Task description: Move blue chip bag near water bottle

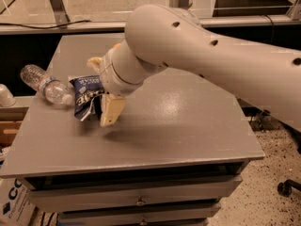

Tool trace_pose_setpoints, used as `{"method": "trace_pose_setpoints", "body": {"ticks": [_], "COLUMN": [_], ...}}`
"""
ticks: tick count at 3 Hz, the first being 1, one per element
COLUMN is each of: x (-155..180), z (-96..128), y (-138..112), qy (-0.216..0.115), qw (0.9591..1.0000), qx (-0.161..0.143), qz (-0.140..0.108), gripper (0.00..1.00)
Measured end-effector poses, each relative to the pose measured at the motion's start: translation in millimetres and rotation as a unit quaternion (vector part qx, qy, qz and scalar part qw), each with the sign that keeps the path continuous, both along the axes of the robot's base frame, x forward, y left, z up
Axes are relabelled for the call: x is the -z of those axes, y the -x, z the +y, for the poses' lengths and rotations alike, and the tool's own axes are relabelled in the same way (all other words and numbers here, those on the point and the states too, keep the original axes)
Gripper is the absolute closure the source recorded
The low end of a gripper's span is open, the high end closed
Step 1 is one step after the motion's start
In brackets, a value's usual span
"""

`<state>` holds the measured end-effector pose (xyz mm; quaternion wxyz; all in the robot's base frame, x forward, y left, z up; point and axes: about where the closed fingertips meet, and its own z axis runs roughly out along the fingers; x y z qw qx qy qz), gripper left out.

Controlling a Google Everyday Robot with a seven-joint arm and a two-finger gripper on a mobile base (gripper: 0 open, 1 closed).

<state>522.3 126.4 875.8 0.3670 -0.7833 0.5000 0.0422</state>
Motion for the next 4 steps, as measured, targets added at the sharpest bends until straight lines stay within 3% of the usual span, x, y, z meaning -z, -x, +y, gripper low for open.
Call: {"method": "trace_pose_setpoints", "body": {"ticks": [1, 2, 3, 4], "x": [-4.9, -15.0, -33.7, -53.9], "z": [-5.0, -37.1, -93.4, -151.4], "y": [0.4, -4.3, -12.2, -16.5], "qy": [-0.008, -0.025, -0.048, -0.070], "qw": [0.9999, 0.9986, 0.9934, 0.9822], "qx": [0.007, 0.046, 0.104, 0.174], "qz": [0.002, 0.005, -0.001, -0.009], "gripper": [0.00, 0.00, 0.00, 0.00]}}
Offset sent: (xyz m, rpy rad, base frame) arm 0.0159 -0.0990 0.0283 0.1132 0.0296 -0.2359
